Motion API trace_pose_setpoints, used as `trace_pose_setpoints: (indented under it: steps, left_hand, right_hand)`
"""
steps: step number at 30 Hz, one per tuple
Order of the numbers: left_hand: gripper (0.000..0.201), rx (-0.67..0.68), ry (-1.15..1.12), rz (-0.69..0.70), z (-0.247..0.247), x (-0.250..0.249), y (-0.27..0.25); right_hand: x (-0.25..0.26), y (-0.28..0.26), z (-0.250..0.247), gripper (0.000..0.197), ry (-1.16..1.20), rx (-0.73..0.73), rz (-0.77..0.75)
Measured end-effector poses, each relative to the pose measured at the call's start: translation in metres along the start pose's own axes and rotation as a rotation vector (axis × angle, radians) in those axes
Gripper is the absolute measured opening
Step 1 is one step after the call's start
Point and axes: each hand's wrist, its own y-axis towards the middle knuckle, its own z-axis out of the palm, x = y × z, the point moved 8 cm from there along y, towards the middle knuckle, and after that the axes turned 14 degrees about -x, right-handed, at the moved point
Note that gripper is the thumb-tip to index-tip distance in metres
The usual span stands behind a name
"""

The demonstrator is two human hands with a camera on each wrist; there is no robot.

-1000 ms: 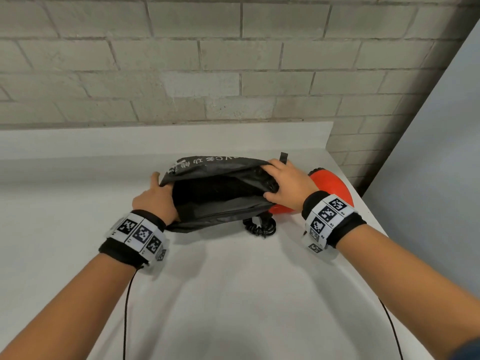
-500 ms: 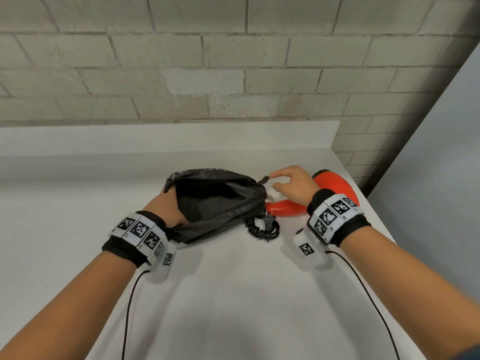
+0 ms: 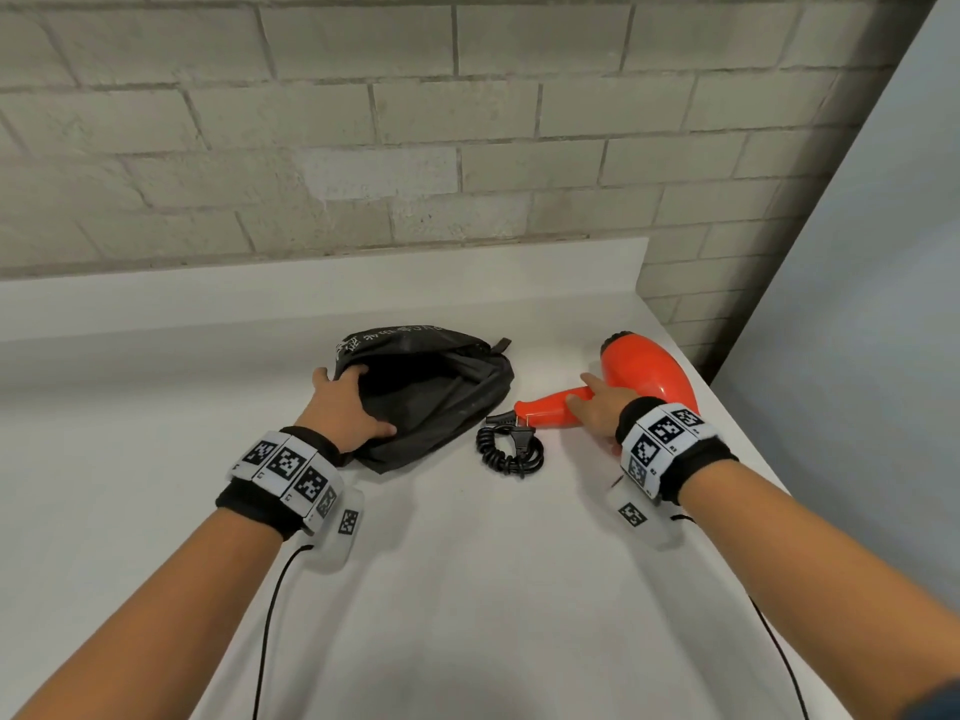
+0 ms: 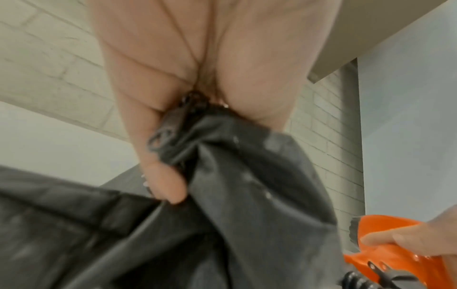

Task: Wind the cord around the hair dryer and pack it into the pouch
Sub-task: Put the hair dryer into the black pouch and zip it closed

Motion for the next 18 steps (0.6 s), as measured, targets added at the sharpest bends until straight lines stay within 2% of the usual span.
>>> trace_pose_setpoints:
  steps: [2, 4, 7, 10, 15, 18]
  left_hand:
    - [0.087, -0.052, -0.069, 0.034, -0.002, -0.005, 0.0]
    - [0.088, -0.067, -0.106, 0.076, -0.001, -0.01, 0.001]
    - [0.093, -0.032, -0.11, 0.126, 0.006, -0.015, 0.002]
    - [0.099, 0.022, -0.1, 0.14, 0.012, -0.017, 0.004]
    - [0.11, 0.155, -0.074, 0.145, 0.023, -0.015, 0.007]
    - [0.11, 0.196, -0.026, 0.151, 0.025, -0.014, 0.006]
  right_hand:
    - [0.001, 0.003, -0.002, 0.067, 0.032, 0.013, 0.054]
    - [0.003, 0.011, -0.003, 0.057, 0.162, 0.028, 0.103]
    - [-0.004, 0.031, 0.002, 0.057, 0.249, -0.007, 0.162]
    - [-0.005, 0.031, 0.0, 0.045, 0.402, -0.031, 0.259]
    - [-0.007, 0.038, -0.01, 0.022, 0.51, -0.079, 0.213]
    - [-0.011, 0.044, -0.022, 0.025, 0.718, -0.14, 0.204]
